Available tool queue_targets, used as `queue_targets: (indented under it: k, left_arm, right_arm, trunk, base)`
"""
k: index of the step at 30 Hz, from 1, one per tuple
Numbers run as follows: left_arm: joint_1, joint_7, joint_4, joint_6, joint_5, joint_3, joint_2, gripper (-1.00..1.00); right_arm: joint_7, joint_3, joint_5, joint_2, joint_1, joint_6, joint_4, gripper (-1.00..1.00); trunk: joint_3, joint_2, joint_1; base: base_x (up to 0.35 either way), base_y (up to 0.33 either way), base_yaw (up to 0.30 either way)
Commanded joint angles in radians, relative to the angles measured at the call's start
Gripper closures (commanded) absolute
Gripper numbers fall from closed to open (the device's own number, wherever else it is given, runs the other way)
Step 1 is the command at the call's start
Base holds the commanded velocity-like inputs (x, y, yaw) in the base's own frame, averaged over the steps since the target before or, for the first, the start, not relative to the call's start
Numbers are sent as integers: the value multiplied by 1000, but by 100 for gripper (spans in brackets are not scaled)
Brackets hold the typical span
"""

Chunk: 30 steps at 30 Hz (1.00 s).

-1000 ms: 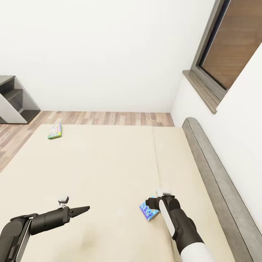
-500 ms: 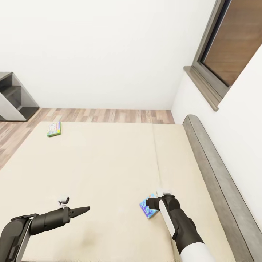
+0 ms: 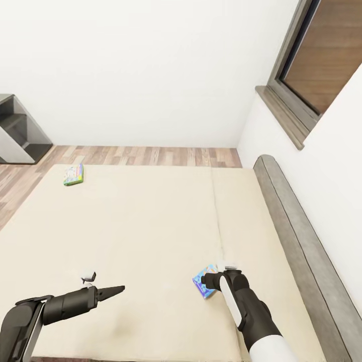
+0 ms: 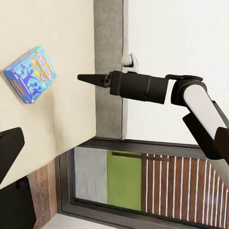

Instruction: Put all the toys in the child's room - the three board games (two on the bed and one on the table), the two jigsaw puzzles on the table, and the tennis ball on the table - inside the toy box on the table in the child's room.

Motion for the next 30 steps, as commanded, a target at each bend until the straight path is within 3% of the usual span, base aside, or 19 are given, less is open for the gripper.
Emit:
queue_targets:
  k: [1, 30]
  left_arm:
    - [0, -4, 0, 11, -1, 0, 0, -100]
    - [0, 3, 0, 9, -1, -1, -3, -100]
  right_arm:
    - [-10, 1, -11, 0, -1, 3, -1, -100]
    - [-10, 1, -11, 0, -1, 3, -1, -100]
  trunk:
    - [-3, -2, 0]
    - [-51, -2, 0]
  base:
    - [0, 0, 0]
    - [0, 0, 0]
